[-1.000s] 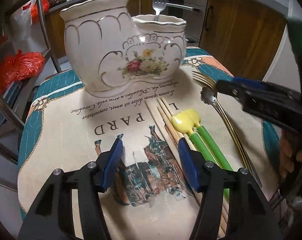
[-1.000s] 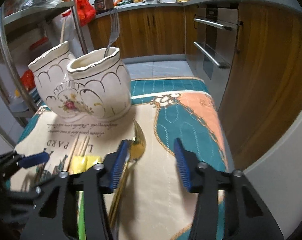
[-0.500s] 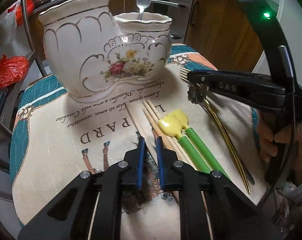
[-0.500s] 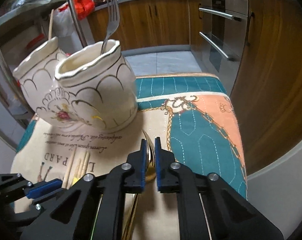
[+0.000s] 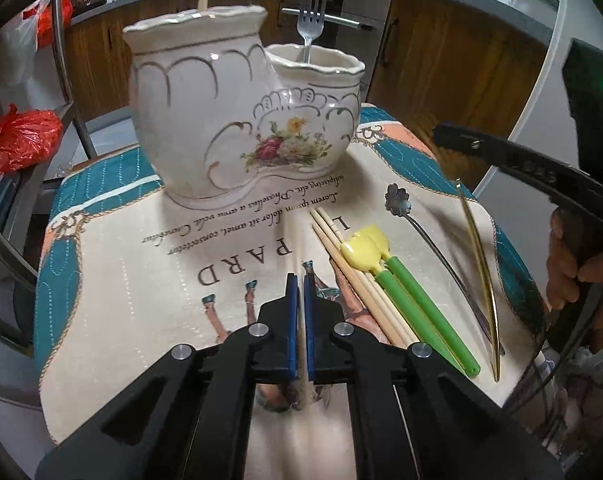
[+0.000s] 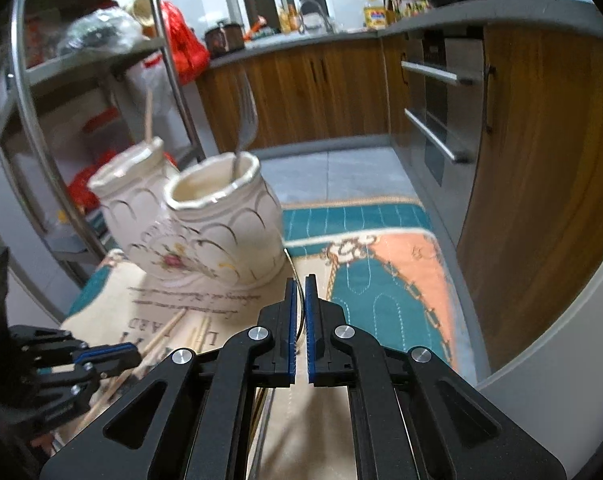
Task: Organize utensils
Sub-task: 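Grasp another chopstick with the left tool while the right grasps a gold fork, then drop the chopstick in the tall holder with left tool while right drops fork in short holder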
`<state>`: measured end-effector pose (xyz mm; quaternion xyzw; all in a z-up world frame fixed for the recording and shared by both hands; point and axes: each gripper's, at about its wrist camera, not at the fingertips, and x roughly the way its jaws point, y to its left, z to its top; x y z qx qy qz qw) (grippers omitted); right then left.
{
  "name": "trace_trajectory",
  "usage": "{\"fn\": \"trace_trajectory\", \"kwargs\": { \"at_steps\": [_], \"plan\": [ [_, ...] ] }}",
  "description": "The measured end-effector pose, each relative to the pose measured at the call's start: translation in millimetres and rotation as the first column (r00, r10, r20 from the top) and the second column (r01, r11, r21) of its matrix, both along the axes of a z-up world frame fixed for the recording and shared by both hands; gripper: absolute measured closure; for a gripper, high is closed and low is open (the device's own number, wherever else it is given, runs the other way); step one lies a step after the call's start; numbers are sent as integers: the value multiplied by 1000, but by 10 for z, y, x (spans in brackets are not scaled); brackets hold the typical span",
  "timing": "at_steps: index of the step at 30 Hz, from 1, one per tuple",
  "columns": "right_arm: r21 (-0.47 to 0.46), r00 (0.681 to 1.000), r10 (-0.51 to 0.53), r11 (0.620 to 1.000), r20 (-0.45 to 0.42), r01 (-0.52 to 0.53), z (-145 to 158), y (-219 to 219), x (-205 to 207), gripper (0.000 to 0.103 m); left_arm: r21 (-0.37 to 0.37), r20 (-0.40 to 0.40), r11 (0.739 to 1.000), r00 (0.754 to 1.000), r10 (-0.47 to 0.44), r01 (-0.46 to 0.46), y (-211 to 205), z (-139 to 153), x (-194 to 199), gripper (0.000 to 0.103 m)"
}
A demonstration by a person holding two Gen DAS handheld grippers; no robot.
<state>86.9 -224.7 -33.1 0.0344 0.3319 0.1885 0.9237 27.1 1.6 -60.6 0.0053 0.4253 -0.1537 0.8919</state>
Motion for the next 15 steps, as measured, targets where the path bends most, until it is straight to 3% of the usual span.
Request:
{"fn": "trace_trajectory", "kwargs": {
  "at_steps": [15],
  "plan": [
    [16, 964, 40, 999, 261, -45, 575, -73, -567, 99, -57, 196, 997, 980, -40, 53, 184, 344, -306, 103]
  ]
}}
